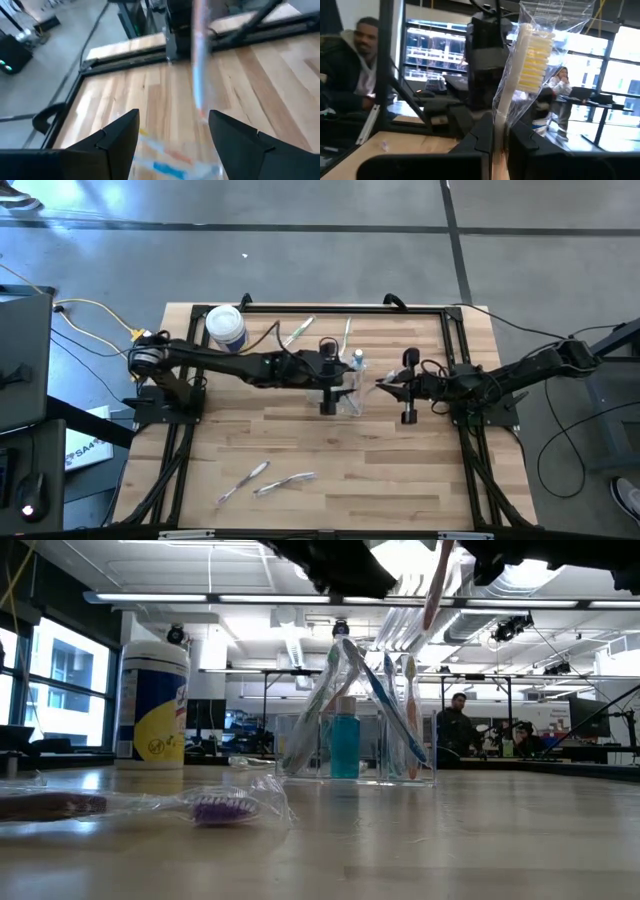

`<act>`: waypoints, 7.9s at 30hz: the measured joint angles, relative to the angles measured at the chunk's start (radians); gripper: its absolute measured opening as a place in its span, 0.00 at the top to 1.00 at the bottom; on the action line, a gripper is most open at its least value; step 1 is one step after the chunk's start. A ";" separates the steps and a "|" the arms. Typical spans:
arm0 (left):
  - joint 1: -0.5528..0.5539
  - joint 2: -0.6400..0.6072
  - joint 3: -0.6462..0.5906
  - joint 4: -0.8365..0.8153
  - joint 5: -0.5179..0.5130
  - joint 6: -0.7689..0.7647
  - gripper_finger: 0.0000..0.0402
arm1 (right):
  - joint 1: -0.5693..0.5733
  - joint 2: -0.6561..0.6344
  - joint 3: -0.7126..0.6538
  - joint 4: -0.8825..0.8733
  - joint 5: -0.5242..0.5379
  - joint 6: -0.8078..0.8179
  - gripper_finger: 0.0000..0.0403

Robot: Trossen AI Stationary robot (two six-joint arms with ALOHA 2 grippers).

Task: Pick & Place toothbrushing station
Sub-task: Put the orange toothbrush into the right section of the transparent bin, then put the mouthwash into the middle section of the transparent organizer

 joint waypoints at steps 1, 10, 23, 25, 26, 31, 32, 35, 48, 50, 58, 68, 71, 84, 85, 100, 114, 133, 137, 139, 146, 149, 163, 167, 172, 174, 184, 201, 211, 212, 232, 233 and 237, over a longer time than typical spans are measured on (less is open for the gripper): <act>0.000 -0.017 0.000 -0.030 0.001 -0.001 0.40 | 0.000 -0.001 0.000 -0.001 0.007 -0.004 0.96; 0.000 -0.146 0.002 -0.211 0.001 -0.030 0.40 | 0.000 -0.022 0.000 -0.028 0.053 0.005 0.96; 0.000 -0.233 0.001 -0.492 0.001 -0.105 0.40 | 0.000 -0.048 0.000 -0.026 0.079 0.018 0.96; 0.000 -0.246 0.000 -0.529 0.001 -0.109 0.40 | 0.000 -0.053 0.000 -0.029 0.079 0.024 0.96; 0.000 -0.252 0.001 -0.534 0.001 -0.110 0.40 | 0.000 -0.057 0.000 -0.038 0.079 0.024 0.96; 0.000 -0.301 0.000 -0.635 0.001 -0.134 0.40 | 0.000 -0.065 0.051 -0.215 0.159 0.057 0.96; 0.000 -0.312 0.000 -0.659 0.001 -0.139 0.40 | 0.000 -0.065 0.078 -0.278 0.172 0.061 0.96; 0.000 -0.360 -0.009 -0.702 -0.002 -0.155 0.40 | 0.000 -0.060 0.159 -0.411 0.191 0.084 0.96; 0.000 -0.723 -0.461 -0.329 0.003 -0.189 0.40 | -0.027 0.092 0.273 -0.491 0.134 0.265 0.96; 0.000 -0.758 -0.557 -0.205 0.042 -0.173 0.40 | -0.027 0.137 0.271 -0.477 0.144 0.291 0.96; 0.000 -0.773 -0.768 0.076 0.080 -0.158 0.40 | -0.027 0.311 0.271 -0.376 0.242 0.383 0.96; 0.000 -0.769 -0.789 0.125 0.120 -0.161 0.40 | -0.017 0.459 0.271 -0.331 0.364 0.490 0.96; 0.000 -0.766 -0.790 0.117 0.142 -0.179 0.40 | -0.008 0.481 0.271 -0.332 0.376 0.514 0.96; 0.000 -0.744 -0.789 0.126 0.166 -0.195 0.40 | 0.002 0.496 0.271 -0.557 0.336 0.648 0.96; 0.000 -0.745 -0.789 0.128 0.166 -0.200 0.40 | -0.001 0.496 0.271 -0.567 0.332 0.640 0.96; 0.000 -0.710 -0.788 0.152 0.173 -0.214 0.40 | -0.014 0.478 0.271 -0.639 0.198 0.512 0.96; 0.000 -0.710 -0.788 0.148 0.175 -0.210 0.40 | -0.013 0.434 0.271 -0.656 0.175 0.531 0.56; 0.000 -0.710 -0.788 0.117 0.175 -0.189 0.40 | -0.011 0.189 0.271 -0.750 -0.011 0.508 0.57; 0.000 -0.710 -0.788 0.117 0.174 -0.187 0.40 | -0.011 0.084 0.271 -0.781 -0.039 0.500 0.57; 0.000 -0.710 -0.788 0.117 0.174 -0.187 0.40 | -0.011 0.028 0.271 -0.788 -0.035 0.467 0.57; 0.000 -0.710 -0.789 0.096 0.174 -0.187 0.40 | -0.061 -0.101 0.271 -0.759 0.049 0.368 0.57; 0.000 -0.710 -0.789 0.085 0.174 -0.187 0.40 | -0.119 -0.120 0.274 -0.779 0.092 0.342 0.54; 0.000 -0.715 -0.789 0.084 0.173 -0.155 0.40 | -0.580 0.033 0.464 -1.026 -0.048 0.383 0.30; 0.000 -0.715 -0.789 0.058 0.173 -0.154 0.40 | -0.696 0.150 0.549 -1.084 -0.234 0.394 0.32; 0.000 -0.715 -0.789 0.029 0.173 -0.157 0.40 | -0.777 0.305 0.662 -1.164 -0.376 0.394 0.33; 0.000 -0.715 -0.789 0.016 0.173 -0.158 0.40 | -0.789 0.364 0.707 -1.209 -0.400 0.376 0.32; 0.000 -0.715 -0.789 -0.024 0.175 -0.176 0.40 | -0.784 0.545 0.836 -1.368 -0.421 0.344 0.33; 0.000 -0.715 -0.789 -0.041 0.175 -0.177 0.40 | -0.724 0.697 0.845 -1.406 -0.419 0.339 0.33; 0.000 -0.715 -0.789 -0.041 0.175 -0.188 0.40 | -0.679 0.712 0.845 -1.403 -0.341 0.325 0.33; 0.000 -0.715 -0.789 -0.041 0.175 -0.189 0.40 | -0.679 0.712 0.845 -1.403 -0.343 0.325 0.33; 0.000 -0.715 -0.789 -0.048 0.200 -0.230 0.40 | -0.658 0.744 0.844 -1.441 -0.340 0.390 0.33; 0.000 -0.715 -0.789 -0.048 0.200 -0.235 0.40 | -0.657 0.746 0.843 -1.445 -0.340 0.396 0.33; 0.000 -0.715 -0.789 -0.047 0.200 -0.237 0.40 | -0.642 0.755 0.845 -1.420 -0.317 0.456 0.33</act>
